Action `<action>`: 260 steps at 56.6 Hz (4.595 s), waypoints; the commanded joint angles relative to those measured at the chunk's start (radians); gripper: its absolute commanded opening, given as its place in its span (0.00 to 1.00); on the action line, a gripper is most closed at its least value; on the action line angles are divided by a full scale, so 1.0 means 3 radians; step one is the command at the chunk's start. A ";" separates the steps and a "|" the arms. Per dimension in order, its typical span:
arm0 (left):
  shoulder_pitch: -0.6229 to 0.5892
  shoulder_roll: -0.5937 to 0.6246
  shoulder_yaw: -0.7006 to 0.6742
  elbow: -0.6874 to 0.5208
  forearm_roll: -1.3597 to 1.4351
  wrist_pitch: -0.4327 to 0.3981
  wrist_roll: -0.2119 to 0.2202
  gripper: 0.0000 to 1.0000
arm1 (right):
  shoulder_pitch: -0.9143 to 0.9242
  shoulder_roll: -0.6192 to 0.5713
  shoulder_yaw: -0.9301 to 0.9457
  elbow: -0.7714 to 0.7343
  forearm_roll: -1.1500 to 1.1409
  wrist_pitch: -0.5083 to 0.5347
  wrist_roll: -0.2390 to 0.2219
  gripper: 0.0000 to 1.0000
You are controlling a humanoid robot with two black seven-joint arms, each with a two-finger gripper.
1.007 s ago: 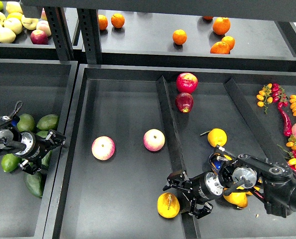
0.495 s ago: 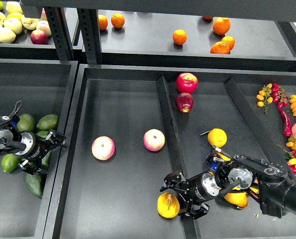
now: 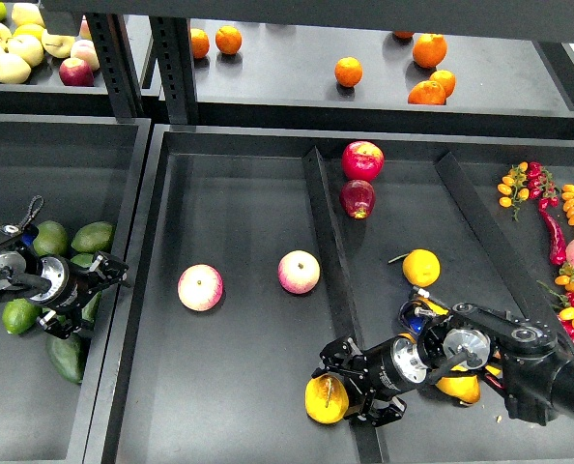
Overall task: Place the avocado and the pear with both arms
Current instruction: 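Close the right gripper on the yellow pear, then carry the pear with the right gripper into the pear bin, then open the right gripper to release the pear among the pears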
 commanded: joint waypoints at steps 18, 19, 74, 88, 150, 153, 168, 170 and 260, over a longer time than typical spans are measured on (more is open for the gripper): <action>-0.0005 0.0005 -0.0001 0.0000 0.0000 0.0000 0.0000 0.99 | -0.0053 0.0127 0.0031 -0.0126 -0.0088 0.0000 0.0000 0.77; -0.0005 0.0005 -0.0001 0.0000 0.0000 0.0000 0.0000 0.99 | -0.0053 0.0127 0.0031 -0.0136 -0.0088 0.0000 0.0000 0.77; 0.0026 0.0005 -0.0001 0.0000 -0.0005 0.0000 0.0000 0.99 | -0.0114 0.0148 0.0409 -0.0208 -0.0022 0.0000 0.0000 0.04; 0.0021 0.0010 -0.0001 0.0000 0.0000 0.0000 0.0000 0.99 | -0.0063 0.0061 0.0624 -0.0039 0.0198 0.0000 0.0000 0.02; 0.0026 0.0031 -0.0042 0.0000 0.0000 0.0000 0.0000 0.99 | 0.0520 -0.1642 -0.1038 0.0902 0.2146 0.0000 0.0000 0.03; 0.0026 0.0036 -0.0042 0.0000 0.0000 0.0000 0.0000 0.99 | 0.0520 -0.1637 -0.1120 0.0886 0.2141 0.0000 0.0000 0.03; 0.0026 0.0025 -0.0042 0.0000 0.0000 0.0000 0.0000 0.99 | 0.0454 -0.1632 -0.1242 0.0805 0.2115 0.0000 0.0000 0.04; 0.0026 0.0020 -0.0042 0.0000 0.0000 0.0000 0.0000 0.99 | 0.0438 -0.1627 -0.1268 0.0764 0.2100 0.0000 0.0000 0.04; -0.0015 0.0066 -0.0103 -0.0005 -0.0005 0.0000 0.0000 1.00 | 0.0418 -0.1304 -0.1140 0.0288 0.1650 0.0000 0.0000 0.88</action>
